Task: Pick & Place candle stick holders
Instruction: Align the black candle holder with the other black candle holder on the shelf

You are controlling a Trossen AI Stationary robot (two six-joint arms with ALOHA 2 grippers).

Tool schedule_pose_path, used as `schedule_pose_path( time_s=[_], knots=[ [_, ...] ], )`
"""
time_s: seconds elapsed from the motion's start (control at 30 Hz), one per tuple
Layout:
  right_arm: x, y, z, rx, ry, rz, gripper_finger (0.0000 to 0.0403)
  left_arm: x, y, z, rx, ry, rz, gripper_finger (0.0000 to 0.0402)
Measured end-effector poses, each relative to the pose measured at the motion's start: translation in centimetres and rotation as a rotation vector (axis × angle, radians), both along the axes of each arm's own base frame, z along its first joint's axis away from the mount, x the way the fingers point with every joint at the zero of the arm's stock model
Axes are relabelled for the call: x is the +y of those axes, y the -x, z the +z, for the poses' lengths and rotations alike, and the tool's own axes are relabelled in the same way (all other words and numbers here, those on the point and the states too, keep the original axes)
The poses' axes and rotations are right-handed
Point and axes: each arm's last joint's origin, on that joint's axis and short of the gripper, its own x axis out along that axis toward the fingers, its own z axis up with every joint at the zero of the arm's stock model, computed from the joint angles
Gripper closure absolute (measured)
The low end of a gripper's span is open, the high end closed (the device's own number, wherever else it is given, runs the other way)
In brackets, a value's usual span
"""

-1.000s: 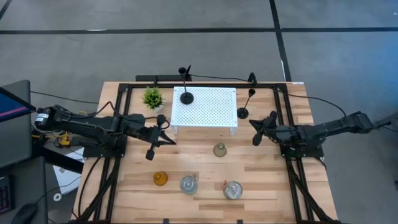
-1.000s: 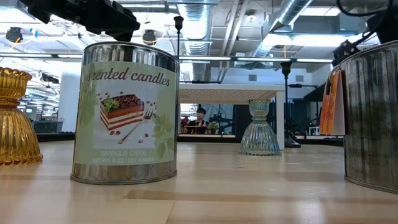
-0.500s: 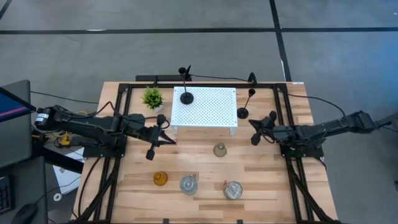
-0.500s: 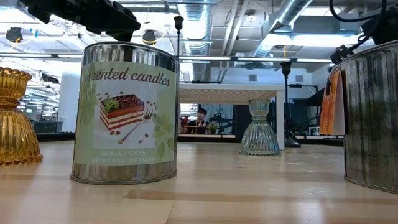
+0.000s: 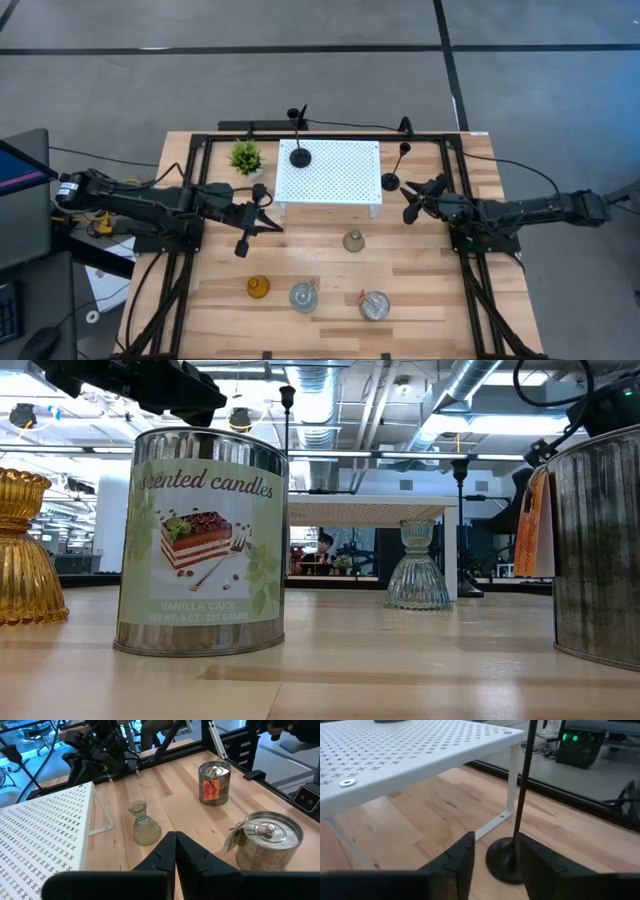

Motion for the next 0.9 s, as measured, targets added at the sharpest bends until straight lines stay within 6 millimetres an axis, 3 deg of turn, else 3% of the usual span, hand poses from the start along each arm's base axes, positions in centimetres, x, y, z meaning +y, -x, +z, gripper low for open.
schedule_pose_path(
  time_s=[0.27,0.43,0.9],
  knots=[
    [-0.4,-0.1,0.3,-0.05,-0.023,-0.004,0.024,0.0,0.0,0.1,-0.01,0.001,0.0,0.0394],
    [-0.4,-0.3,0.6,-0.083,-0.021,-0.005,0.0252,0.0,0.0,0.1,-0.014,0.001,0.0,0.0394],
    [-0.5,-1.0,-1.0,-0.015,-0.107,-0.041,0.0279,0.0,0.0,0.2,-0.01,0.024,0.003,0.0394]
  ],
)
